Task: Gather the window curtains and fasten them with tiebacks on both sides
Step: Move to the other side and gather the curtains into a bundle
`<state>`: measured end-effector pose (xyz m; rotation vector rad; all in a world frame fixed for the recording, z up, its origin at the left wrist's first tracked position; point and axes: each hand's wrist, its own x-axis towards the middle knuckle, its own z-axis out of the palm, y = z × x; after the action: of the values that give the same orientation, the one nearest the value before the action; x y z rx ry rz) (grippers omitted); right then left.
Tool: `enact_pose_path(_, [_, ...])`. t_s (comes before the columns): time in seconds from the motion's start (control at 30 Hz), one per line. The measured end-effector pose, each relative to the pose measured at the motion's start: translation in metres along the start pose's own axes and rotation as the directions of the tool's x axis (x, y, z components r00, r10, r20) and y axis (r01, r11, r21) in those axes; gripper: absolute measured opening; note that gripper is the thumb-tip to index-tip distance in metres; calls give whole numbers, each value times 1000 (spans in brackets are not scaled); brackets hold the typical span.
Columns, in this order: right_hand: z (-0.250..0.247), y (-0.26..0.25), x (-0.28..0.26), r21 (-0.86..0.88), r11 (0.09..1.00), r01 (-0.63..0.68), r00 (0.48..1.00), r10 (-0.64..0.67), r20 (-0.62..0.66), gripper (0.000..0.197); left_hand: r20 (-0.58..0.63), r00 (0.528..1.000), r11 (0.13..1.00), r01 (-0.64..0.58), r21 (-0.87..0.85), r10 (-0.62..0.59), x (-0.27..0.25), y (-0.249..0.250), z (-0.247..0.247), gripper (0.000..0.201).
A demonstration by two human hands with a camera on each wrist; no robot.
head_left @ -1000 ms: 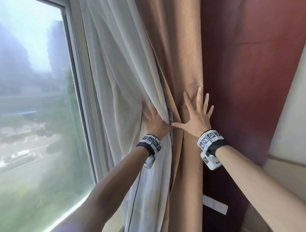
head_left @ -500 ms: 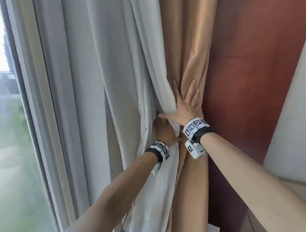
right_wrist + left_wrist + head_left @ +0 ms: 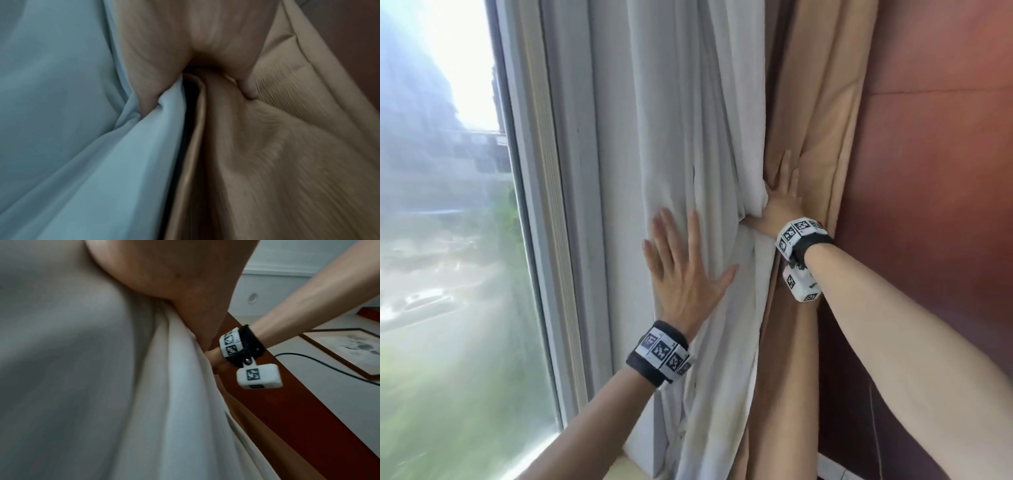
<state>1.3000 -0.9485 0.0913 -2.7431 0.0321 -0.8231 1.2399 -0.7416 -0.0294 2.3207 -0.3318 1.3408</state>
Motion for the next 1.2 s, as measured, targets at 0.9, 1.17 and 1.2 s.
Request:
enact_pose_path(0.9, [18, 201, -29, -561, 800, -211, 945, 21, -325, 103, 391, 910, 766, 149, -625, 142, 143, 138, 216, 178])
enact_pose_path(1.17, [31, 169, -62, -18, 999, -45, 995, 43, -94, 121, 330, 931, 843, 49, -535, 155, 70, 110, 215, 92])
enact_pose_path(1.2, [38, 165, -71, 69, 996, -51, 998, 53, -41, 122, 359, 921, 818, 90, -568, 148, 53, 100, 204, 90])
